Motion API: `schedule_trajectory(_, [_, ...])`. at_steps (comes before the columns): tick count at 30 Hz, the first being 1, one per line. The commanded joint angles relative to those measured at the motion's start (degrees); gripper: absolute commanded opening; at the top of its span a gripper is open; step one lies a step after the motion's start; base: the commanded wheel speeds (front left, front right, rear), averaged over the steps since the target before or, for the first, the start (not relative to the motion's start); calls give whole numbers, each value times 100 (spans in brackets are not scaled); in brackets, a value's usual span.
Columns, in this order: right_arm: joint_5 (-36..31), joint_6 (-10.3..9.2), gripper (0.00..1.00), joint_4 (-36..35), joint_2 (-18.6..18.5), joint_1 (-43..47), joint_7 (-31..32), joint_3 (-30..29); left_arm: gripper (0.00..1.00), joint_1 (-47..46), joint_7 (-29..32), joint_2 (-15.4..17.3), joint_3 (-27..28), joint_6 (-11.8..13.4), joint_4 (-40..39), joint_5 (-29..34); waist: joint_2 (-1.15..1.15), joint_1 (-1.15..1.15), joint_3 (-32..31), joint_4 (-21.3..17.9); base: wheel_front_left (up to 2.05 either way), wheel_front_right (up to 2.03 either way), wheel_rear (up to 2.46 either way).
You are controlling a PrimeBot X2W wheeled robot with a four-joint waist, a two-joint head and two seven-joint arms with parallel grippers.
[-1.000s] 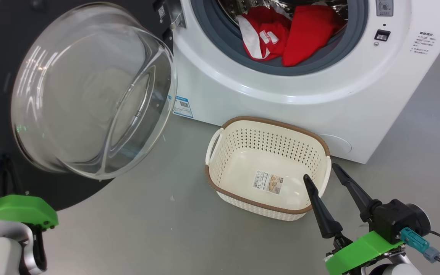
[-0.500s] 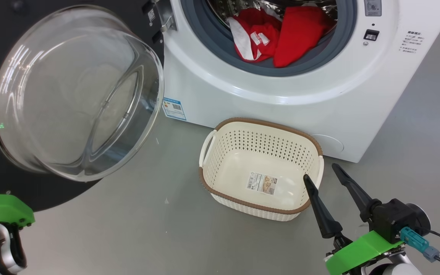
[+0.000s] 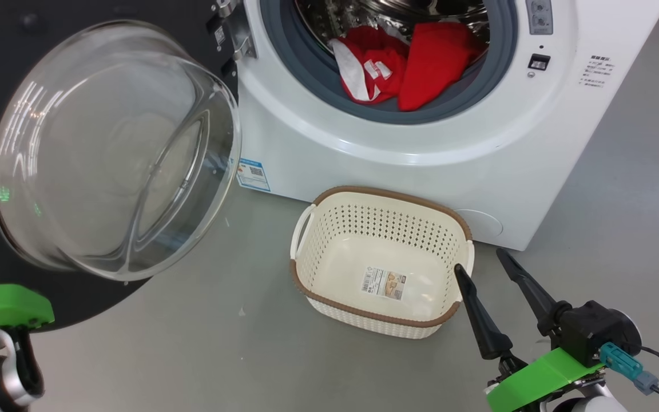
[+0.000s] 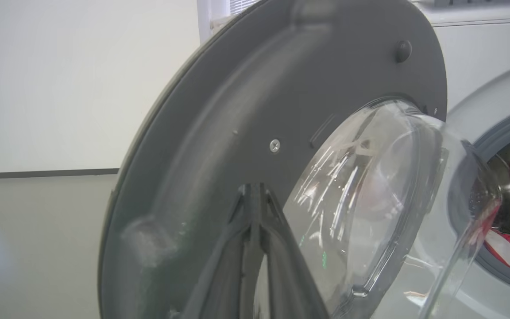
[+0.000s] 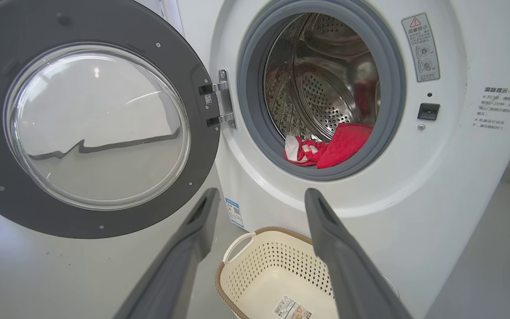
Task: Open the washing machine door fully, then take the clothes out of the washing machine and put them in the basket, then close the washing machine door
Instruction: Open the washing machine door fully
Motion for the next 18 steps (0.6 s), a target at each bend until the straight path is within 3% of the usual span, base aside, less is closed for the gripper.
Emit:
schedule_trajectory(1, [49, 36, 100, -109, 9, -67, -78, 129, 100, 22, -44, 218, 234, 20, -279, 48, 0, 0, -33, -35, 0, 0, 0])
schedule_trajectory(8, [190, 36, 100, 84, 9, -120, -286, 88, 100, 456, 8, 111, 89, -131, -1389, 58, 0, 0, -157, -216, 0, 0, 0])
schedule_trajectory(18, [229, 36, 100, 343, 9, -251, -545, -184, 100, 790, 251, -208, -581, -482, -2969, -65, 0, 0, -311, -689, 0, 0, 0])
